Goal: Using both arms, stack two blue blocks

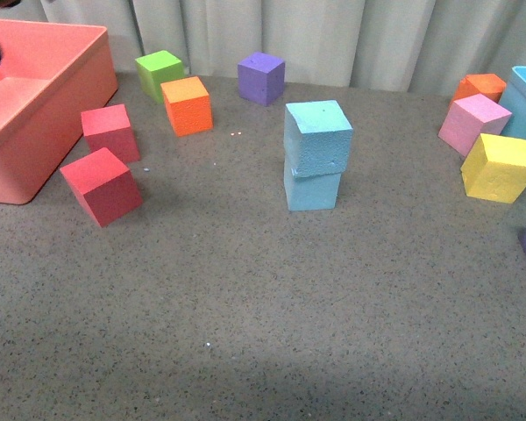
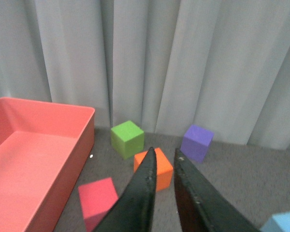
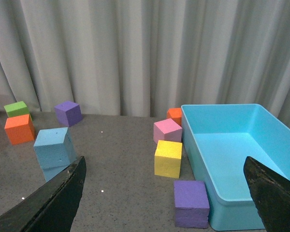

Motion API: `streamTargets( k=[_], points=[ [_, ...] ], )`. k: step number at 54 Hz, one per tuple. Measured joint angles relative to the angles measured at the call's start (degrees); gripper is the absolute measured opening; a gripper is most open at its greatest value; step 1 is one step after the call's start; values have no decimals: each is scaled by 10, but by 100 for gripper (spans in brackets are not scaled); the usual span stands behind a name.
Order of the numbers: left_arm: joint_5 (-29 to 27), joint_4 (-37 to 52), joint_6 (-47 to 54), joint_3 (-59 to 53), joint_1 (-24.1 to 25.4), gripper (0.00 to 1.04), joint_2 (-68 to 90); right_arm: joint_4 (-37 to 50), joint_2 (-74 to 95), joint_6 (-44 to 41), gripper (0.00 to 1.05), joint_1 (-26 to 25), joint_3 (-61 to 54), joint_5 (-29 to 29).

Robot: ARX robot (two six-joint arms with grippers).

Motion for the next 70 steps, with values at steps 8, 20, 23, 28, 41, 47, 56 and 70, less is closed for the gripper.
streamTargets(
  k=[8,20,23,28,41,47,56,70],
  points=[
    [56,16,6,-131,42,4,-88,0,0,0,95,0,0,0],
    [94,49,9,-227,85,4,-156,0,0,0,95,0,0,0],
    [100,42,10,-244,94,4,-175,0,0,0,95,0,0,0],
    [115,26,10,-268,107,4,-217,0,0,0,95,0,0,0],
    [149,-65,10,-328,143,4,-369,0,0,0,95,0,0,0],
    [197,-122,11,-344,185,4,-442,0,0,0,95,0,0,0],
    [199,-198,11,-356,192,4,-533,0,0,0,95,0,0,0],
    [199,-319,11,-356,193,4,-668,0,0,0,95,0,0,0]
  ],
)
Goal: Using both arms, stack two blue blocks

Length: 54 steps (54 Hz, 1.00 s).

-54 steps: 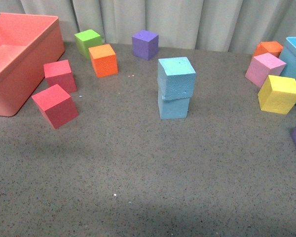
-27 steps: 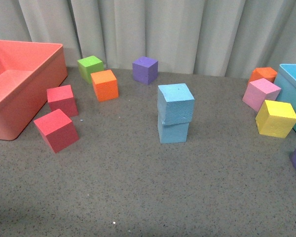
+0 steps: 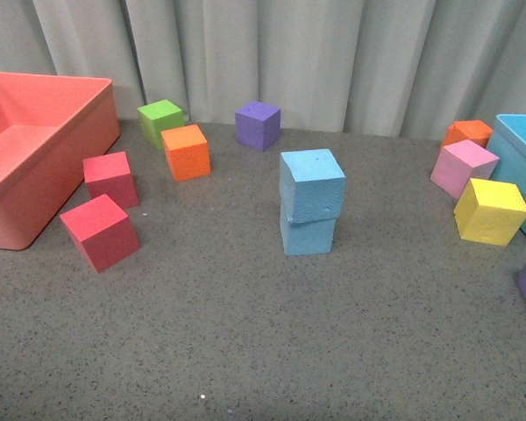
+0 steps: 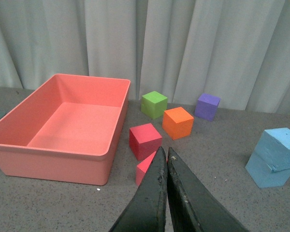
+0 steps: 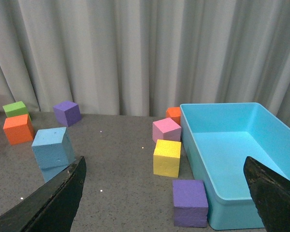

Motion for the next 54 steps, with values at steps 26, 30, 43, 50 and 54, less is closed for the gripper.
streamTargets(
  k=[26,30,43,50,54],
  points=[
    [0,-135,0,0,0,4,-140,0,0,0,95,0,0,0],
    [0,-147,0,0,0,4,-153,0,0,0,95,0,0,0],
    [0,-192,0,0,0,4,-197,0,0,0,95,0,0,0],
    [1,-287,0,0,0,4,-289,0,0,0,95,0,0,0],
    [0,-289,0,0,0,4,-290,0,0,0,95,0,0,0]
  ],
)
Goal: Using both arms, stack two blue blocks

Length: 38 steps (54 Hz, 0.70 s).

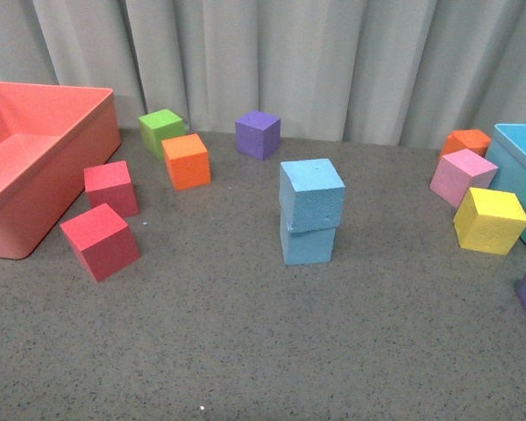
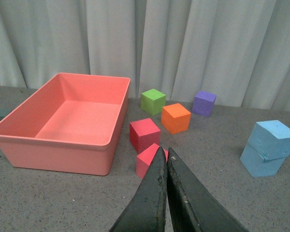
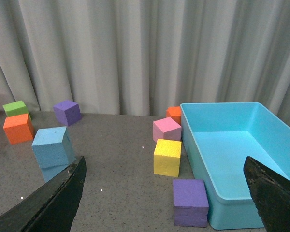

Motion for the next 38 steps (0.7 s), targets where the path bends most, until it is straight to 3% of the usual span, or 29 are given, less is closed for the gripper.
streamTargets(
  k=[12,20,24,27,38],
  points=[
    [0,0,0,0,0,52,-1,0,0,0,95,0,0,0],
    [0,0,0,0,0,75,-1,0,0,0,95,0,0,0],
    [0,0,0,0,0,95,-1,0,0,0,95,0,0,0],
    [0,0,1,0,0,100,-1,0,0,0,95,0,0,0],
    [0,0,1,0,0,98,-1,0,0,0,95,0,0,0]
  ],
)
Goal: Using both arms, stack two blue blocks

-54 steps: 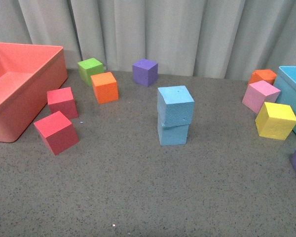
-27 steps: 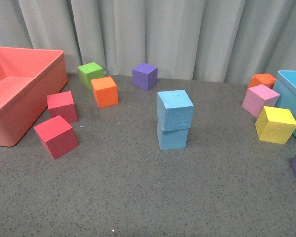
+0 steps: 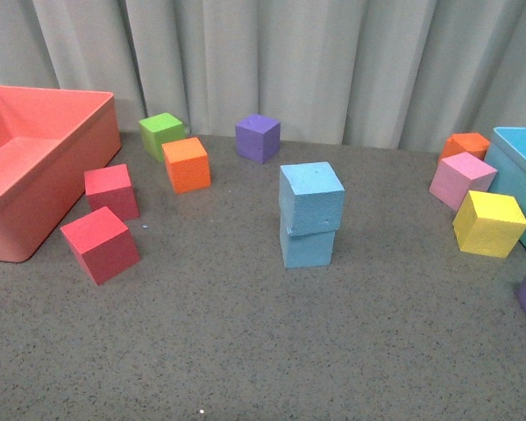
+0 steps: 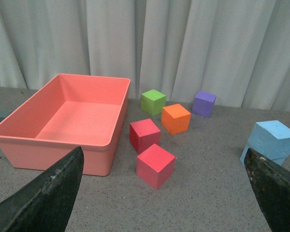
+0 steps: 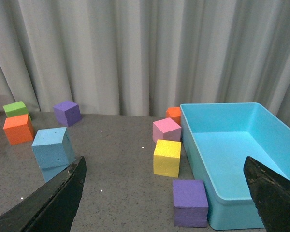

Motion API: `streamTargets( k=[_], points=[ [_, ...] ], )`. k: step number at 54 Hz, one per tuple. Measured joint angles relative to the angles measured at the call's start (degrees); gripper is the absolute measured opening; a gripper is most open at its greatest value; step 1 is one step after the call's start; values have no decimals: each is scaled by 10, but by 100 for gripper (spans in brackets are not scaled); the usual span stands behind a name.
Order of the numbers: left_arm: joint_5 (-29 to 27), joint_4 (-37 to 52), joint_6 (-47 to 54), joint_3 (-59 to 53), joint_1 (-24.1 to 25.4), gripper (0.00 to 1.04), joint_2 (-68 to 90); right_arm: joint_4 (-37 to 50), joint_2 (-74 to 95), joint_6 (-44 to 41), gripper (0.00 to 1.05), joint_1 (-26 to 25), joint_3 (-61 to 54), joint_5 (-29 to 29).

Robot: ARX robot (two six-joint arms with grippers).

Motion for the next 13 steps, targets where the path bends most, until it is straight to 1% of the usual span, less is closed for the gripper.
streamTargets(
  k=[13],
  points=[
    [0,0,0,0,0,98,0,0,0,0,95,0,0,0]
  ],
)
